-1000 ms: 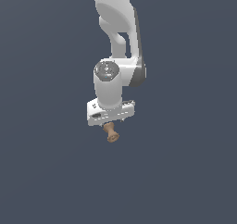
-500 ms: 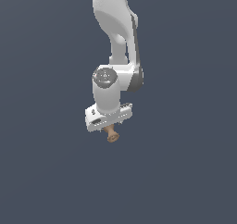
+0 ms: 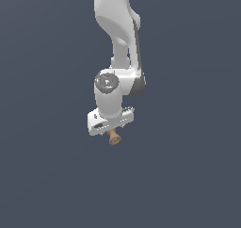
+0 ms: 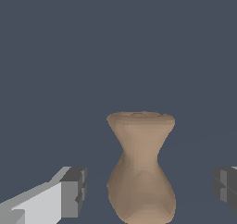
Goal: Pick up the object and move it to a goal position.
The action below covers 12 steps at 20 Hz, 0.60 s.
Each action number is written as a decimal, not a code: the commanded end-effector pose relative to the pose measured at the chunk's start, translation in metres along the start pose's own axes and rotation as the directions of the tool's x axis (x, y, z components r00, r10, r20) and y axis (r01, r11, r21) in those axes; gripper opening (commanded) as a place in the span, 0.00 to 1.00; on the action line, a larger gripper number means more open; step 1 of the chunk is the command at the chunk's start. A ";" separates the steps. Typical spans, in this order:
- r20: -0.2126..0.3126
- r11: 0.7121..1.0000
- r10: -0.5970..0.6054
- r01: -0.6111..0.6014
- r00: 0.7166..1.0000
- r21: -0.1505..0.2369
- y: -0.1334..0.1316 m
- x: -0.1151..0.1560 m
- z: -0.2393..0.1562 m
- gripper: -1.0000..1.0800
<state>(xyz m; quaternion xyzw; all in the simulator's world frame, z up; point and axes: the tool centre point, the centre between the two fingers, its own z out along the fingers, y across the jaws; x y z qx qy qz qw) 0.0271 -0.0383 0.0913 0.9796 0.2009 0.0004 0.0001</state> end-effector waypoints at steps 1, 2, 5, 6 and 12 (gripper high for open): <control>0.001 1.000 -0.002 0.002 1.000 0.001 -0.001 -0.001 0.013 0.96; 0.001 1.000 -0.002 0.002 1.000 0.001 -0.001 -0.001 0.019 0.96; 0.001 1.000 -0.003 0.003 1.000 0.000 -0.001 -0.001 0.032 0.96; 0.001 1.000 -0.004 0.004 1.000 0.000 -0.001 -0.001 0.035 0.96; 0.001 1.000 -0.004 0.004 1.000 0.000 0.000 0.000 0.038 0.00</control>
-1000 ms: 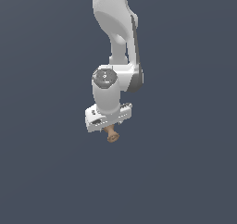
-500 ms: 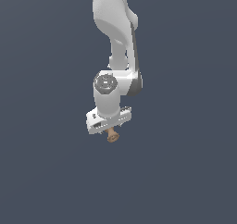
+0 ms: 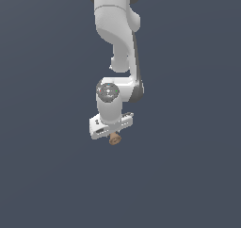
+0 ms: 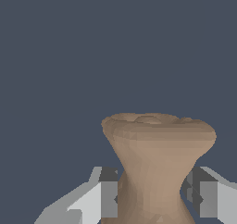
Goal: Pick up the object and move it to a goal position.
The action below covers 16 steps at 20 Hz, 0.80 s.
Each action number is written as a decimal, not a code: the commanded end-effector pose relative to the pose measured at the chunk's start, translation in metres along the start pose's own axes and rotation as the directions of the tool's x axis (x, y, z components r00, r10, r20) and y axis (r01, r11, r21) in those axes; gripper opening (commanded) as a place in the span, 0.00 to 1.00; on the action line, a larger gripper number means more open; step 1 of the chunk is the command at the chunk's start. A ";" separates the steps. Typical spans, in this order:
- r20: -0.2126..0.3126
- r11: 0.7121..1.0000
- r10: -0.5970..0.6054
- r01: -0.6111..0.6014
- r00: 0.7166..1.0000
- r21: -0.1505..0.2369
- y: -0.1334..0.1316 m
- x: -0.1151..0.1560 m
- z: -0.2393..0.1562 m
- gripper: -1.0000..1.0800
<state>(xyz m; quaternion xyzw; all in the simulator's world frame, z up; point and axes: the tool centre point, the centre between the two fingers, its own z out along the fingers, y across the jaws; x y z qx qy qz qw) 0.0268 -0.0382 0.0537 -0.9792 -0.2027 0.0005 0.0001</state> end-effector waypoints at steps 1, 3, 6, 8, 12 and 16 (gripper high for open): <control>-0.001 1.000 0.000 0.000 1.000 0.000 0.000 0.000 0.000 0.00; -0.001 1.000 0.000 0.000 1.000 0.000 0.000 0.000 0.000 0.00; -0.001 1.000 0.000 0.000 1.000 0.000 0.000 0.000 0.000 0.00; -0.001 1.000 0.000 0.000 1.000 0.000 0.000 0.000 0.000 0.00; -0.001 1.000 0.000 0.000 1.000 0.000 -0.001 0.002 -0.003 0.00; -0.001 1.000 0.000 0.000 1.000 0.000 -0.008 0.009 -0.016 0.00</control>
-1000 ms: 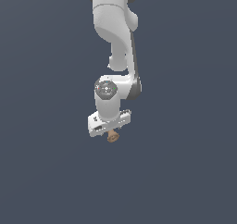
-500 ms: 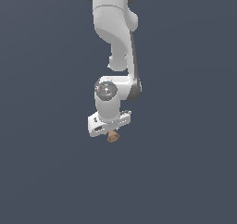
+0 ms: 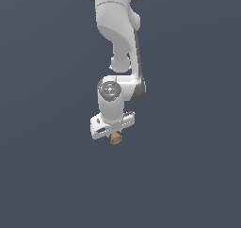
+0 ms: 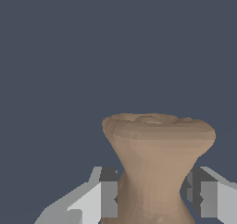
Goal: Pick up the object and move it to a goal position.
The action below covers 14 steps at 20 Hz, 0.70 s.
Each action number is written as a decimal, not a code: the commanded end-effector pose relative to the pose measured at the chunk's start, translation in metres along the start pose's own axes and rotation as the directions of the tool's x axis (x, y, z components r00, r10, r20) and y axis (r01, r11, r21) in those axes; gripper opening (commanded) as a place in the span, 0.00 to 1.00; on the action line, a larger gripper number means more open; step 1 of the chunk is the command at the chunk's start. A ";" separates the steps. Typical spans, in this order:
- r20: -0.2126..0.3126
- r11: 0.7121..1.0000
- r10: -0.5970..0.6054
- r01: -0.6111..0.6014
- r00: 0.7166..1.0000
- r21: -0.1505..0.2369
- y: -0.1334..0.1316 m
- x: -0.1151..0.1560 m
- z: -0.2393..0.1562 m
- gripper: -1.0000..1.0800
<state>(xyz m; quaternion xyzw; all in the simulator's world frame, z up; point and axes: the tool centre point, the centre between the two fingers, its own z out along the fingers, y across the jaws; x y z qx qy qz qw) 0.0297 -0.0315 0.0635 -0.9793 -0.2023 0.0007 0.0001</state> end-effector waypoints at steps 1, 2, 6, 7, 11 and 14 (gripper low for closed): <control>-0.001 1.000 -0.001 0.001 1.000 0.000 -0.005 0.006 -0.010 0.00; -0.001 1.000 -0.001 0.001 1.000 0.000 -0.008 0.009 -0.016 0.00; -0.001 1.000 -0.001 0.001 1.000 0.000 -0.022 0.022 -0.042 0.00; -0.001 1.000 -0.001 0.001 1.000 0.000 -0.026 0.027 -0.050 0.00; -0.001 1.000 -0.001 0.001 1.000 0.000 -0.043 0.045 -0.084 0.00; -0.001 1.000 -0.001 0.001 1.000 0.000 -0.057 0.059 -0.111 0.00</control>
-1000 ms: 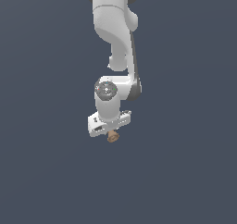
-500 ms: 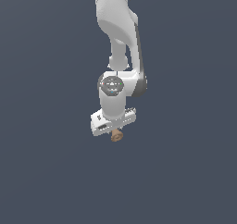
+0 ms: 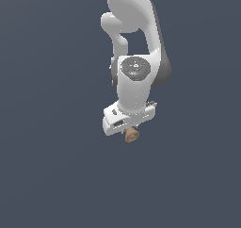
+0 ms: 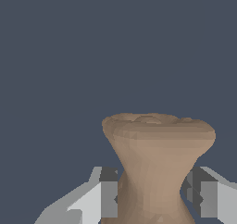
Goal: Pick up the object and move it to a goal position.
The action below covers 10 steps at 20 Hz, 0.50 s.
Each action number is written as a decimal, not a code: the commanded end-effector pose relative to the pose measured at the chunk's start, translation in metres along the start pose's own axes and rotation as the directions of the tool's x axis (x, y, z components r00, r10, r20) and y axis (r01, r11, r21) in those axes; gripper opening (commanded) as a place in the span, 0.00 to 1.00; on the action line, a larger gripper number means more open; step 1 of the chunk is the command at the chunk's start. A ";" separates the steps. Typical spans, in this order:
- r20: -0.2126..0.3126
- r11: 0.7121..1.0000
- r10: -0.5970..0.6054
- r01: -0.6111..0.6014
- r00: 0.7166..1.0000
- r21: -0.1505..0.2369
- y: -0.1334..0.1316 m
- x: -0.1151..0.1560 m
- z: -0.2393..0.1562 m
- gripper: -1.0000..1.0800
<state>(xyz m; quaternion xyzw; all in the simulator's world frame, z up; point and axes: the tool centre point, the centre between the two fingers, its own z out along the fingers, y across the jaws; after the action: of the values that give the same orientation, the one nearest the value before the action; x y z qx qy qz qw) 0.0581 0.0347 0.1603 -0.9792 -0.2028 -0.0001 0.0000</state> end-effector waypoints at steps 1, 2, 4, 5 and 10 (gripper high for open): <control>0.000 1.000 0.000 0.000 1.000 0.000 -0.012 0.012 -0.023 0.00; 0.000 1.000 0.000 0.000 1.000 0.000 -0.016 0.017 -0.032 0.00; 0.000 1.000 0.000 0.000 1.000 0.000 -0.025 0.027 -0.050 0.00; 0.000 1.000 0.000 0.000 1.000 0.000 -0.030 0.032 -0.059 0.00; 0.000 1.000 0.000 0.000 1.000 0.000 -0.049 0.054 -0.097 0.00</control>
<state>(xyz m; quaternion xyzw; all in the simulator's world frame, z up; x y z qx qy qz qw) 0.0851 0.0938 0.2464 -0.9791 -0.2032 -0.0006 0.0001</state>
